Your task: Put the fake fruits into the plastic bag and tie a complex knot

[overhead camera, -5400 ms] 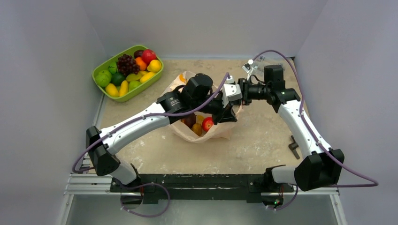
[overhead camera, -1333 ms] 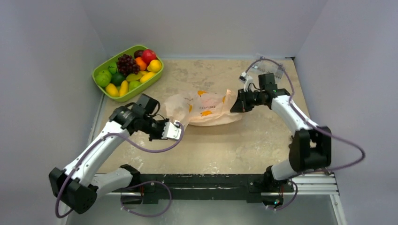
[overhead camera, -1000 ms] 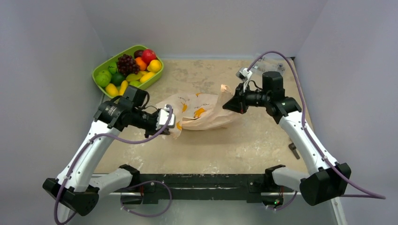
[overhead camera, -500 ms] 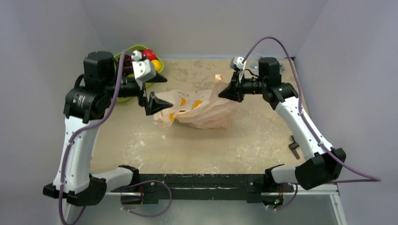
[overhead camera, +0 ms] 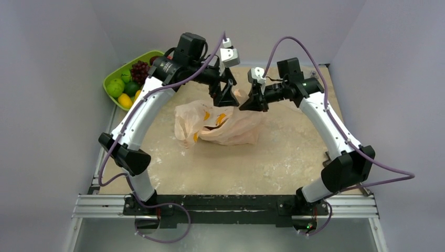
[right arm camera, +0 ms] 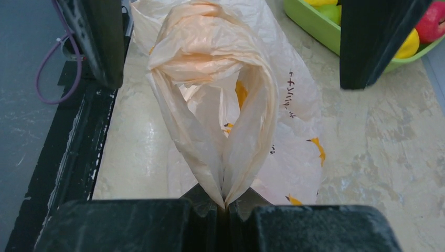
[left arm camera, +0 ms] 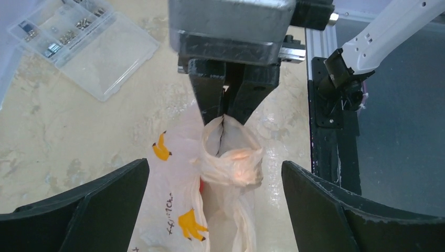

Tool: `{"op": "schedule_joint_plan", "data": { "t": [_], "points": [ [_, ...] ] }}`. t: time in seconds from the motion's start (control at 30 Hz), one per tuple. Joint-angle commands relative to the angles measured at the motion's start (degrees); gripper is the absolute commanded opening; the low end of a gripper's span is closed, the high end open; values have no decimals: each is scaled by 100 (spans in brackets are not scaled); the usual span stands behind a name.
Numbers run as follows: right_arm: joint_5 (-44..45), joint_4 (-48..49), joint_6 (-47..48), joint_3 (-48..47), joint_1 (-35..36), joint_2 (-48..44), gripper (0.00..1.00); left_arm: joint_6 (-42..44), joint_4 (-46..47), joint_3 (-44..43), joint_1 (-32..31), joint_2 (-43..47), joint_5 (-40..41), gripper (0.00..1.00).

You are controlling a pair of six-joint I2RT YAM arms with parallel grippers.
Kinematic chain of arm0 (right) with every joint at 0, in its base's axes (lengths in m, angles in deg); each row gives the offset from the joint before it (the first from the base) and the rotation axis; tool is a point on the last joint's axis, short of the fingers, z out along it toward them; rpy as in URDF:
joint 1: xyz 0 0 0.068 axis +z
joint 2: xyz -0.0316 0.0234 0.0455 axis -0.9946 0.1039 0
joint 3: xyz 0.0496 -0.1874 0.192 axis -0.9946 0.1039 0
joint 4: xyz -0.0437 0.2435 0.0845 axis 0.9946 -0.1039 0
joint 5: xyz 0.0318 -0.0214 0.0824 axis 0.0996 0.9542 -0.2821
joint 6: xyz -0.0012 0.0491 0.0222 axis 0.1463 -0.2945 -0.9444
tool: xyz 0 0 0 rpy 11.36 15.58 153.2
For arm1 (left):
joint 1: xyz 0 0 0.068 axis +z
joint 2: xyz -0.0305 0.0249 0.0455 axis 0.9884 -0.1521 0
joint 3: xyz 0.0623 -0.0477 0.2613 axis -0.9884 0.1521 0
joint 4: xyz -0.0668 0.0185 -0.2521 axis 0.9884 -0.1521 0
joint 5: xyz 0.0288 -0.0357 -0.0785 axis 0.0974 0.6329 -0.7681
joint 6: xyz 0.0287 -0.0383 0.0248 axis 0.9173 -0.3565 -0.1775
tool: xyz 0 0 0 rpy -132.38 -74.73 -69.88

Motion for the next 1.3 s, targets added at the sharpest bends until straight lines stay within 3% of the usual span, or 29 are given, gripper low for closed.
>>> {"op": "schedule_joint_plan", "data": {
  "t": [0.0,0.03,0.13,0.17,0.2,0.27,0.37,0.47,0.5,0.53,0.8,1.1,1.17,1.27],
  "points": [
    [-370,-406,681,-428,37,157,1,-227,386,-330,-262,34,4,94],
    [-388,-395,680,-438,36,201,2,-214,364,-348,-298,-30,-45,87],
    [-420,-345,684,-546,34,347,4,-207,264,-353,-309,-161,-247,37],
    [-413,-318,691,-579,37,386,7,-217,261,-351,-297,-187,-249,15],
    [-460,-242,669,-581,36,411,16,-336,321,-343,-274,-201,-220,0],
    [-293,442,-53,-440,-60,399,38,-1012,829,-151,-89,-151,-173,0],
    [10,2447,-2446,318,-350,92,50,-2157,2126,406,234,48,181,0],
    [712,4207,-4260,1252,-427,-409,74,-2857,3030,556,444,24,602,0],
    [940,4569,-4659,1493,-403,-570,89,-2998,3111,488,468,-37,630,0],
    [1088,5110,-5204,1699,-356,-708,98,-3113,3154,421,471,-93,679,0],
    [3526,6685,-6700,2279,33,-666,99,-3467,3504,445,468,-162,753,0],
    [4759,7348,-7025,2259,834,-25,99,-3806,3776,678,476,-82,925,0],
    [5038,7462,-6907,2306,941,240,92,-4010,3879,745,505,-60,872,0],
    [5165,7619,-6652,2431,960,605,70,-4131,3976,760,556,8,829,0]
  ]
}}
